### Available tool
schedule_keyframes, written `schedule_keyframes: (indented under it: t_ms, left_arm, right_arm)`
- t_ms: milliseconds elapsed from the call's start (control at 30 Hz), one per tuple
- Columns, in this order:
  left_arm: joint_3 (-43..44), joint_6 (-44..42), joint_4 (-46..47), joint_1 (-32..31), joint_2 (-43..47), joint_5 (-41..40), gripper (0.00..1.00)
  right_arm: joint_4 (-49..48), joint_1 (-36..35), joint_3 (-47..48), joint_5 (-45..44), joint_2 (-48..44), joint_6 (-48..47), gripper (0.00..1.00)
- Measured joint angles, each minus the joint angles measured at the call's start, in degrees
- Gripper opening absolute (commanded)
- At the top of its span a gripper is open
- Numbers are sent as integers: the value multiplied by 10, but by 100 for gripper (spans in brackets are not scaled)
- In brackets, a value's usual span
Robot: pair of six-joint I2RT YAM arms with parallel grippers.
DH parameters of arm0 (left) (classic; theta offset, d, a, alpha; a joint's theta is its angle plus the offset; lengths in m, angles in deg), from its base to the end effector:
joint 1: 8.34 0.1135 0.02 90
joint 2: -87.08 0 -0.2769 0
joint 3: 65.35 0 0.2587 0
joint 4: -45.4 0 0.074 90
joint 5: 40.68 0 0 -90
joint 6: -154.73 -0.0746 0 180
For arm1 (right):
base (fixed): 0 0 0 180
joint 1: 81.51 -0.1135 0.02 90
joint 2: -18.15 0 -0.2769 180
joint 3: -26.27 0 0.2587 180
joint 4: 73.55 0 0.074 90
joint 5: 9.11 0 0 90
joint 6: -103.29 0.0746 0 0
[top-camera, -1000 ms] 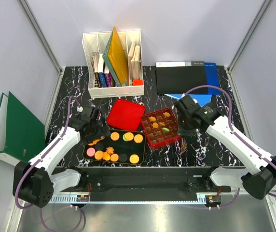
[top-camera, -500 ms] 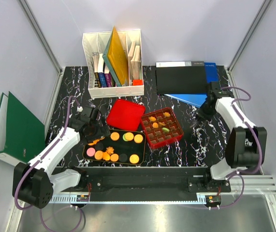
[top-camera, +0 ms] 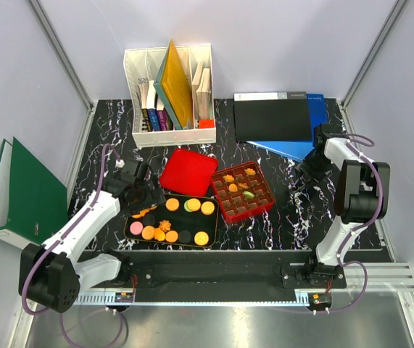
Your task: Pack the cookies
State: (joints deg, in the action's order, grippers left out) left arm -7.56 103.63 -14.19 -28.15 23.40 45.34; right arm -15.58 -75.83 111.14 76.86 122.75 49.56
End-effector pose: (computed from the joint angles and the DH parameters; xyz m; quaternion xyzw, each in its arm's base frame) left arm 0.2051 -0.0684 0.2001 -0.1692 0.9619 -0.0745 0.2016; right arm 0.3626 -0.0413 0.1491 0.3592 0.9264 -0.0055 0.1125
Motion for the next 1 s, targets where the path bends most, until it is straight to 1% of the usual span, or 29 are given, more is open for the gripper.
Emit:
schedule_keyframes:
  t_ms: [67, 167, 200, 467, 567, 667, 733, 833, 900, 1000]
  left_arm:
    - [0, 0, 0, 0, 0, 0, 97]
    - [0, 0, 0, 0, 0, 0, 97]
    - [0, 0, 0, 0, -1, 0, 98]
    - [-3, -5, 10, 0, 8, 16, 99]
    - [-6, -7, 11, 0, 23, 20, 99]
    - [-7, -9, 12, 0, 29, 21, 99]
    - [-7, -9, 13, 0, 28, 22, 99]
    - [-5, -9, 13, 0, 26, 23, 99]
    - [7, -4, 12, 0, 12, 23, 99]
    - [45, 6, 12, 0, -25, 23, 99]
  right_arm:
    - [1, 0, -5, -1, 3, -3, 69]
    - [3, 0, -10, -13, 3, -6, 95]
    - [3, 0, -11, -16, 3, -6, 100]
    - [8, 0, -19, -40, -28, -8, 100]
    - [3, -1, -31, -38, -75, -2, 100]
    - [-1, -7, -41, -26, -149, 3, 100]
    - [-14, -24, -40, -12, -211, 2, 100]
    - [-42, -64, -40, 27, -268, -4, 100]
    - [-61, -99, -35, 60, -282, -14, 100]
    - [-75, -142, -25, 104, -270, -36, 98]
